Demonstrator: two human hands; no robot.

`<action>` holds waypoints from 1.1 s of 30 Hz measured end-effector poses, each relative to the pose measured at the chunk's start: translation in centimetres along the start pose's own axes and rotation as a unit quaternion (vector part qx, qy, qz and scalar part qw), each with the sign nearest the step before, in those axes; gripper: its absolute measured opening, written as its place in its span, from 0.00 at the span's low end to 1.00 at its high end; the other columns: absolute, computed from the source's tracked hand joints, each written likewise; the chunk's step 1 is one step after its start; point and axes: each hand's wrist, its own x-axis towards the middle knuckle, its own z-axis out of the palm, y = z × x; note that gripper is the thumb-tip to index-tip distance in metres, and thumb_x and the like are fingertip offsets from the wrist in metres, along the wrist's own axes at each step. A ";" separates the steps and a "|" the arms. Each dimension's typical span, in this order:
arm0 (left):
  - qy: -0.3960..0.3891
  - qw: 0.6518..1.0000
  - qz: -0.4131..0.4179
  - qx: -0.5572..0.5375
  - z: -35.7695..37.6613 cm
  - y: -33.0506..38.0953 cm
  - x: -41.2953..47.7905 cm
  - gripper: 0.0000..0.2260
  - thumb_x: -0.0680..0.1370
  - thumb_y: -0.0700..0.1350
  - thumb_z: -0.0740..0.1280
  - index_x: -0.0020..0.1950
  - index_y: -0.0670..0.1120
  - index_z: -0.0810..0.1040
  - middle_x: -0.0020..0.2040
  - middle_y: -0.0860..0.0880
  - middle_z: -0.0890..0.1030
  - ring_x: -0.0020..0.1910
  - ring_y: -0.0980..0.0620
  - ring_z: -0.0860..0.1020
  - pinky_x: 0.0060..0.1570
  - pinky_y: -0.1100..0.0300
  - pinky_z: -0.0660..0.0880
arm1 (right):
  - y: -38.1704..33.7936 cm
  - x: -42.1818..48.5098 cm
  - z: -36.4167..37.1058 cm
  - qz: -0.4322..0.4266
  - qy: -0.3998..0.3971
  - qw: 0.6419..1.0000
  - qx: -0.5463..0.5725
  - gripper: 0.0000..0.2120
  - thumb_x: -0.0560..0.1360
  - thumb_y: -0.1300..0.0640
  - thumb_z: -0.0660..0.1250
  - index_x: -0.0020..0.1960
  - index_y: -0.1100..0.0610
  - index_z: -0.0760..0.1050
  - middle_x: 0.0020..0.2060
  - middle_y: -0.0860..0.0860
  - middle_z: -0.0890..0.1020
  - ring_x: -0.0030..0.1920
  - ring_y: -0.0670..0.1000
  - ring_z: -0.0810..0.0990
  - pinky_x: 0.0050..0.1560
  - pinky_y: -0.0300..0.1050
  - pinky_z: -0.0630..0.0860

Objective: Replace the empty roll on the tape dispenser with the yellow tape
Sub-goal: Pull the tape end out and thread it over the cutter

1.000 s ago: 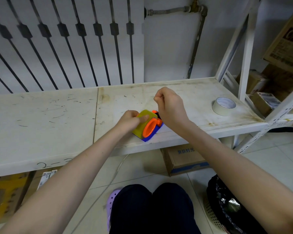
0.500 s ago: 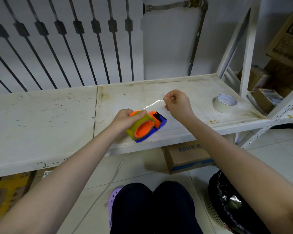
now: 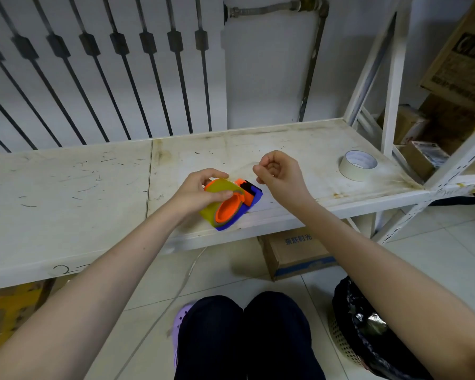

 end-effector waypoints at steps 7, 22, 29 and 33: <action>0.003 1.000 -0.018 0.015 0.3 0.4 0.1 0.22 0.67 0.45 0.76 0.61 0.47 0.78 0.59 0.47 0.79 0.55 0.51 0.74 0.59 0.52 0.74 | -0.7 -2.6 -0.5 -0.133 -0.033 0.980 -0.145 0.04 0.74 0.65 0.67 0.42 0.58 0.74 0.36 0.47 0.77 0.40 0.52 0.77 0.44 0.43 0.78; 0.018 0.997 -0.039 0.058 0.5 1.0 -0.1 0.28 0.60 0.56 0.78 0.58 0.49 0.80 0.51 0.47 0.81 0.52 0.45 0.78 0.56 0.48 0.76 | -4.5 -2.0 0.0 -0.216 0.026 0.973 -0.081 0.02 0.73 0.63 0.68 0.43 0.60 0.76 0.36 0.46 0.78 0.37 0.51 0.79 0.41 0.40 0.77; 0.017 0.994 -0.012 0.111 0.6 1.4 -1.0 0.30 0.65 0.53 0.76 0.65 0.49 0.75 0.60 0.49 0.77 0.58 0.49 0.73 0.53 0.54 0.74 | -1.4 2.3 -0.1 -0.003 0.095 0.994 -0.059 0.02 0.75 0.59 0.65 0.45 0.56 0.73 0.39 0.53 0.78 0.44 0.56 0.80 0.46 0.46 0.78; 0.002 0.994 -0.026 0.104 0.0 1.8 -0.8 0.28 0.64 0.52 0.78 0.61 0.49 0.77 0.51 0.50 0.76 0.53 0.50 0.73 0.51 0.54 0.74 | 0.1 3.8 0.7 0.053 0.074 0.993 -0.073 0.06 0.75 0.58 0.65 0.40 0.52 0.70 0.37 0.53 0.78 0.42 0.53 0.79 0.41 0.41 0.74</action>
